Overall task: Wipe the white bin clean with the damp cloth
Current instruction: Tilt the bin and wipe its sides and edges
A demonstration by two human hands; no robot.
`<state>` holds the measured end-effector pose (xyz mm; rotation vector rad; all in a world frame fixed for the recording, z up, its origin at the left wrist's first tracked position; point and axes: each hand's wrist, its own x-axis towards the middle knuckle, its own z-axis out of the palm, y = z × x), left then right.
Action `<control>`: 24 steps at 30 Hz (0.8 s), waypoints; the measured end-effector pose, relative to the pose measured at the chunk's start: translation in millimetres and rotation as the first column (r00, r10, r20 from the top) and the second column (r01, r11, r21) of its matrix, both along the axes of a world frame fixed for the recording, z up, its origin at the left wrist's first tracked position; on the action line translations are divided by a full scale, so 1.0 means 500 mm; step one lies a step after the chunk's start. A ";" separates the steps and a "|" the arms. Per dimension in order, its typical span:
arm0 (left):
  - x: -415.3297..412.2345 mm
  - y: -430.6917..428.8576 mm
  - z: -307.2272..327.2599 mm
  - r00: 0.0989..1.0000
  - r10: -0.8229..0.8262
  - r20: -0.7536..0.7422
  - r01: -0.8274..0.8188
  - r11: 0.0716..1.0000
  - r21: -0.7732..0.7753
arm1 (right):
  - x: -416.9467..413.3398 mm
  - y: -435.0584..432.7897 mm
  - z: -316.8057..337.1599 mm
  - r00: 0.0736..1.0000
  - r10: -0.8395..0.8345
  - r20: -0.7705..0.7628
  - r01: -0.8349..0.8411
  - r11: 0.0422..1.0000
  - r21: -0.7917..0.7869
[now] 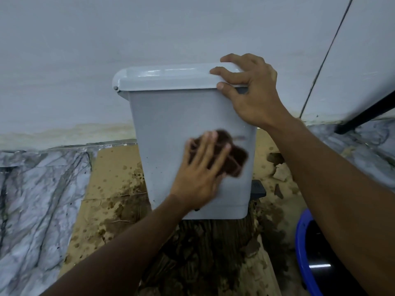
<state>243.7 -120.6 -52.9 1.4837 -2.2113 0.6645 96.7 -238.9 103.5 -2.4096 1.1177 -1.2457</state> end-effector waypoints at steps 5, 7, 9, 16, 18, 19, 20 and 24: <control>0.102 0.103 -0.107 0.878 -0.269 0.397 0.217 0.961 0.173 | -0.005 0.000 0.001 1.000 -0.004 -0.015 0.004 1.000 0.002; 0.157 0.106 -0.092 0.902 -0.209 0.377 0.175 0.977 0.123 | -0.004 0.001 0.002 1.000 -0.005 -0.021 0.005 1.000 0.013; 0.177 0.086 -0.044 0.975 -0.062 0.214 0.056 0.998 0.035 | -0.003 0.001 0.004 1.000 -0.007 -0.018 0.008 1.000 0.026; 0.041 0.000 0.026 0.991 0.106 -0.084 -0.110 0.993 -0.050 | 0.001 0.002 0.004 1.000 -0.020 -0.017 0.020 1.000 0.014; 0.023 0.029 -0.025 0.999 -0.020 0.028 0.020 1.000 0.014 | -0.003 0.001 0.003 1.000 -0.011 -0.015 0.011 1.000 0.011; 0.032 0.051 -0.049 0.991 -0.080 0.107 0.075 0.996 0.052 | -0.006 0.000 0.003 1.000 -0.008 -0.013 0.009 1.000 0.010; 0.054 0.071 -0.070 0.974 -0.125 0.187 0.110 0.990 0.085 | -0.008 0.000 0.002 1.000 -0.005 -0.012 0.005 1.000 0.012; 0.157 0.094 -0.064 0.971 -0.006 0.240 -0.004 0.999 0.042 | -0.002 0.002 0.004 1.000 -0.006 -0.021 0.006 1.000 0.018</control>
